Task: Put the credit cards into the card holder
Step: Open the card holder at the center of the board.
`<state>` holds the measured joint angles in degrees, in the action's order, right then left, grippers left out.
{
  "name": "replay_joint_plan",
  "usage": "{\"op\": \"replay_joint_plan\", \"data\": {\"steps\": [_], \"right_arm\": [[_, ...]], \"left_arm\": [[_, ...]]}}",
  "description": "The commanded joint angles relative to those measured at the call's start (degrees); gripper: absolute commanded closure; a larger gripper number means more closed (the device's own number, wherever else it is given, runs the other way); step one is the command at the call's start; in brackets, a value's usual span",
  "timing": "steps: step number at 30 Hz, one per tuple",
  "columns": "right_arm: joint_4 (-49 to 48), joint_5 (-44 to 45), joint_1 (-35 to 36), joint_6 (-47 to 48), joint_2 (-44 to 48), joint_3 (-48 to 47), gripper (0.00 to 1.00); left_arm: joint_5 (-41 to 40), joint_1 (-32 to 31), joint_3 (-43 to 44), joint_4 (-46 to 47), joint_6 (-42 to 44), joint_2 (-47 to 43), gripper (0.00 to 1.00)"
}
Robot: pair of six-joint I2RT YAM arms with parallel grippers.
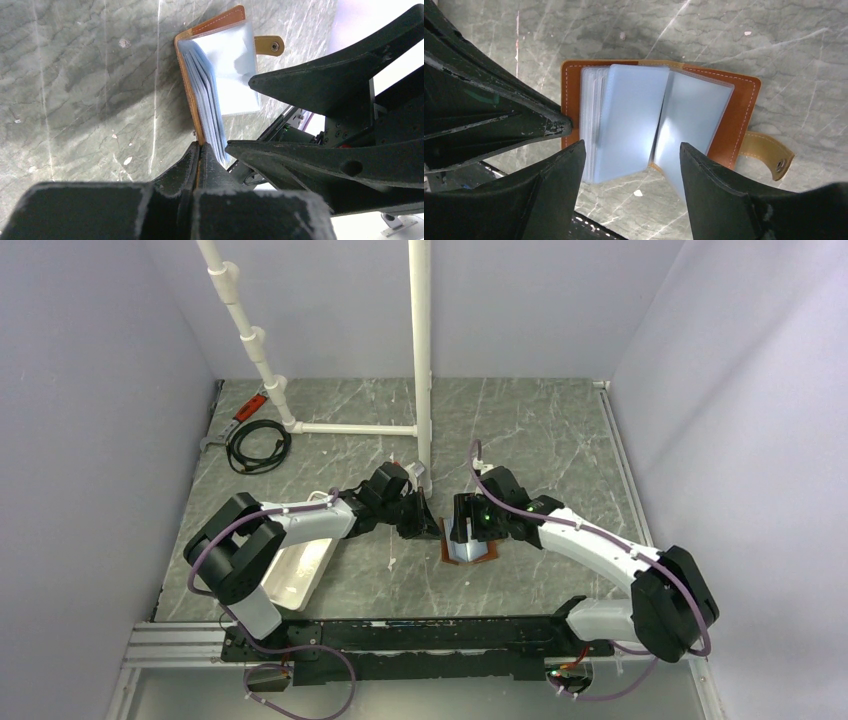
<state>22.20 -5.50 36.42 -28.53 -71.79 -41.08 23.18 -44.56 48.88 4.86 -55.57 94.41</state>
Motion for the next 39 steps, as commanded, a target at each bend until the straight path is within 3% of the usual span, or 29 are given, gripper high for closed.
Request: {"op": "replay_joint_plan", "data": {"steps": [1, 15, 23, 29, 33, 36, 39], "right_arm": [[-0.8, 1.6, 0.2, 0.9, -0.1, -0.3, 0.3], [-1.5, 4.0, 0.2, 0.2, -4.0, 0.5, 0.35], [2.8, 11.8, 0.3, -3.1, -3.9, 0.8, 0.53], [10.1, 21.4, 0.5, -8.6, -4.5, -0.2, 0.47], [13.8, 25.7, 1.0, -10.4, -0.3, -2.2, 0.47], [7.4, 17.5, 1.3, -4.7, 6.4, -0.7, 0.46], [2.5, 8.1, 1.2, -2.7, 7.4, -0.1, 0.5]], "left_arm": [[2.0, -0.2, 1.9, 1.9, 0.6, 0.2, 1.0], [2.1, -0.2, 2.0, 1.2, 0.7, 0.0, 1.0], [0.6, -0.2, 2.8, -1.9, 1.7, 0.1, 1.0], [-0.3, -0.1, 2.7, -3.2, 2.3, 0.7, 1.0], [-0.5, -0.1, 2.9, -4.0, 2.6, 0.8, 1.0], [-1.0, -0.1, 3.5, -5.6, 3.3, 1.3, 1.0], [-1.5, 0.0, 4.4, -7.8, 4.3, 1.9, 1.0]]}}
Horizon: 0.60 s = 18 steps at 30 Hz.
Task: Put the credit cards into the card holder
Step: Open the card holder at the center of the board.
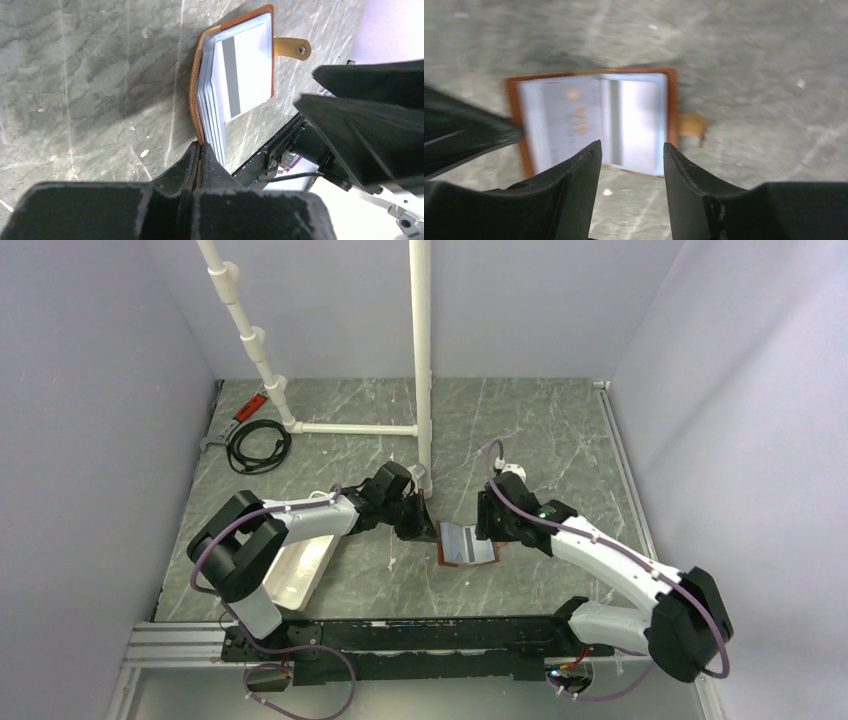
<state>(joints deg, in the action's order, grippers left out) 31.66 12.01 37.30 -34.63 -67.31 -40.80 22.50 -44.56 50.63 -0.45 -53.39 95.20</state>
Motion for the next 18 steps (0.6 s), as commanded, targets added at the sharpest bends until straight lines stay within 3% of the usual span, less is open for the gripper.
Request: {"op": "replay_joint_plan", "data": {"steps": [1, 5, 8, 9, 12, 15, 18], "right_arm": [[-7.5, -11.1, 0.2, 3.4, 2.1, -0.6, 0.53], [-7.5, -11.6, -1.5, 2.0, -0.9, -0.3, 0.55], [-9.2, -16.0, -5.1, 1.9, -0.4, 2.1, 0.54], [-9.9, -17.2, -6.0, 1.8, 0.1, 2.9, 0.53], [-11.0, -21.3, -7.9, 1.2, 1.2, 4.7, 0.58], [-11.7, -24.1, -9.7, 0.4, 1.9, 6.8, 0.66], [-12.3, -25.7, -11.3, 0.2, 2.5, 8.5, 0.68]], "left_arm": [[-1.1, 0.0, 2.8, -2.9, 2.2, 1.1, 1.0], [-2.9, -0.1, 4.0, -6.1, 3.0, 0.9, 1.0], [-6.5, -0.5, 5.0, -10.5, 3.8, -0.3, 0.82], [-8.9, -1.1, 5.3, -12.1, 4.5, -1.4, 0.72], [-18.2, -4.6, 7.7, -18.8, 6.8, -4.4, 0.55], [-21.4, -6.9, 9.0, -20.1, 6.8, -5.9, 0.52], [-15.9, -7.1, 7.8, -13.6, 5.6, -4.3, 0.59]]}}
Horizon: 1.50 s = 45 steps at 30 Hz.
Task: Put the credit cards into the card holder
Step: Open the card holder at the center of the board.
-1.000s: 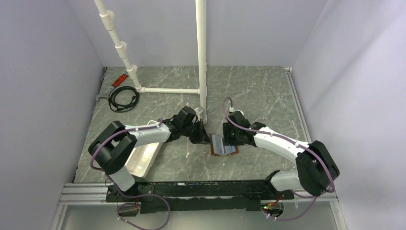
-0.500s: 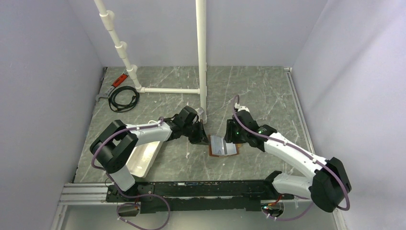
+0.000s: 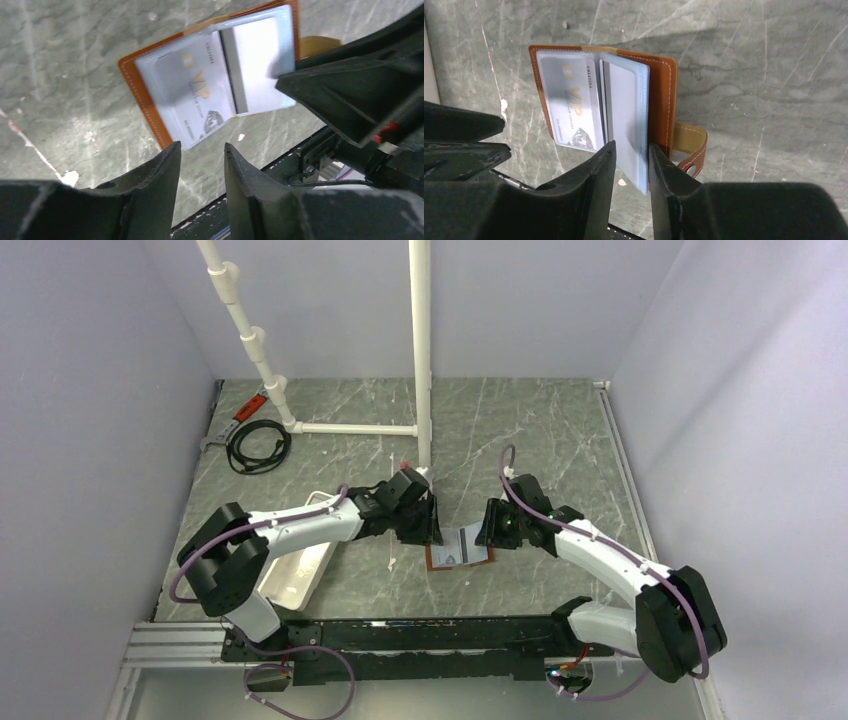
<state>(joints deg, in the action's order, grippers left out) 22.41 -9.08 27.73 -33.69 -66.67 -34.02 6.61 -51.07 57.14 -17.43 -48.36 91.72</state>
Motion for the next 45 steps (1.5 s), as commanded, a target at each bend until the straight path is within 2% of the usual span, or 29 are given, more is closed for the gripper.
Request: {"op": "replay_joint_plan", "data": {"steps": [1, 4, 6, 11, 18, 19, 22, 35, 45], "right_arm": [[-2.8, -4.4, -1.8, -0.5, 2.2, 1.8, 0.68], [-1.1, -3.3, -1.7, 0.5, 3.7, 1.2, 0.68], [-0.6, -3.8, -1.7, 1.0, 4.7, 0.8, 0.64], [0.1, -5.1, -1.5, 1.5, 5.7, 0.0, 0.62], [-1.5, -6.4, -1.4, 1.3, 4.7, 0.7, 0.78], [-1.3, -6.0, -1.4, 1.3, 4.7, 0.6, 0.77], [-0.1, -4.2, -1.5, 1.7, 4.7, 0.3, 0.64], [-3.6, -3.7, -1.5, 1.1, 0.9, 3.0, 0.64], [-9.5, -9.5, -1.4, -0.9, -2.3, 3.0, 0.61]], "left_arm": [[2.6, -0.6, 1.3, 5.7, 0.4, 0.7, 0.65], [7.8, -0.7, 3.7, 7.4, -0.3, 6.1, 0.82], [9.2, -0.7, 4.2, 8.8, -0.5, 8.5, 0.86], [7.4, -0.6, 3.9, 8.3, -0.1, 10.4, 0.91], [6.9, -0.5, 2.8, 8.4, -0.4, 10.5, 0.93], [6.9, -0.5, 2.7, 8.4, -0.5, 10.5, 0.93], [7.0, -0.6, 2.5, 8.4, -0.6, 10.4, 0.93], [7.2, -0.5, 2.6, 8.2, -0.4, 10.2, 0.93], [7.7, -0.5, 2.2, 9.1, -0.7, 10.9, 0.93]]}}
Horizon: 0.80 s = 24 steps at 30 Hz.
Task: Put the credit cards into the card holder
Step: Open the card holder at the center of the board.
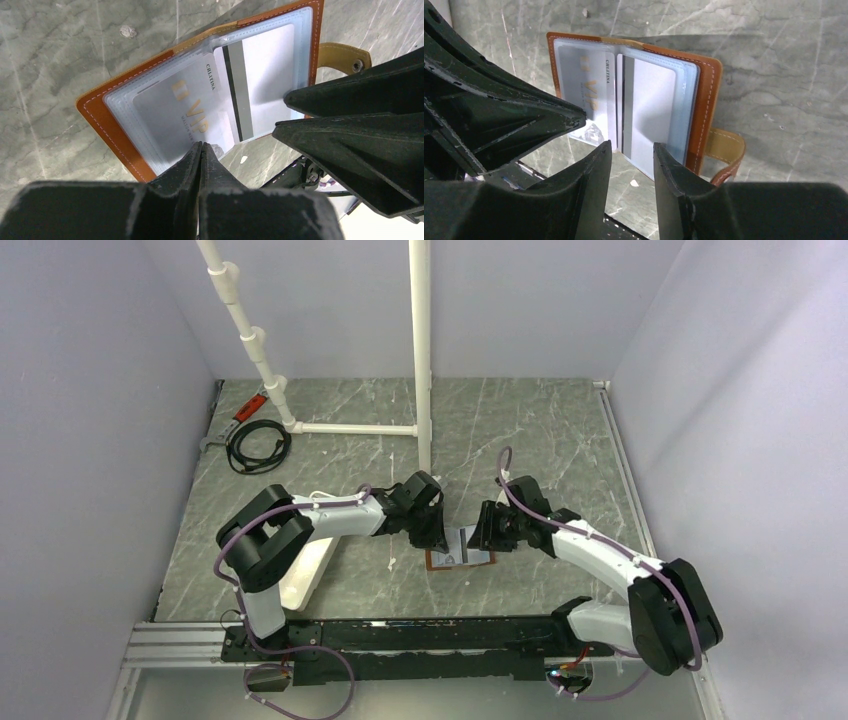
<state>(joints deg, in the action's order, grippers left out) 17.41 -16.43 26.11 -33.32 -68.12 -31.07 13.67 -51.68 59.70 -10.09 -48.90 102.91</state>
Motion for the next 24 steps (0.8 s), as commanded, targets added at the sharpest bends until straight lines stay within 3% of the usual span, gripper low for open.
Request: {"op": "replay_joint_plan", "data": {"steps": [1, 9, 18, 24], "right_arm": [[-4.3, -1.6, 0.3, -1.3, -1.2, 0.0, 0.6], [5.4, 10.2, 0.3, -1.5, 1.1, -1.3, 0.56], [-2.9, 1.6, 0.9, -2.9, -1.3, 1.2, 0.57], [8.1, 13.7, 4.0, -1.0, 2.7, -4.5, 0.53]], "left_arm": [[0.6, 0.1, -0.5, 1.8, -0.2, -0.4, 0.93], [0.0, 0.4, -1.9, 1.9, -0.4, -1.7, 0.93], [0.7, 0.8, -2.4, 2.8, -0.7, -1.3, 0.93], [0.6, 0.8, -2.7, 3.1, -0.9, -1.7, 0.93]]}}
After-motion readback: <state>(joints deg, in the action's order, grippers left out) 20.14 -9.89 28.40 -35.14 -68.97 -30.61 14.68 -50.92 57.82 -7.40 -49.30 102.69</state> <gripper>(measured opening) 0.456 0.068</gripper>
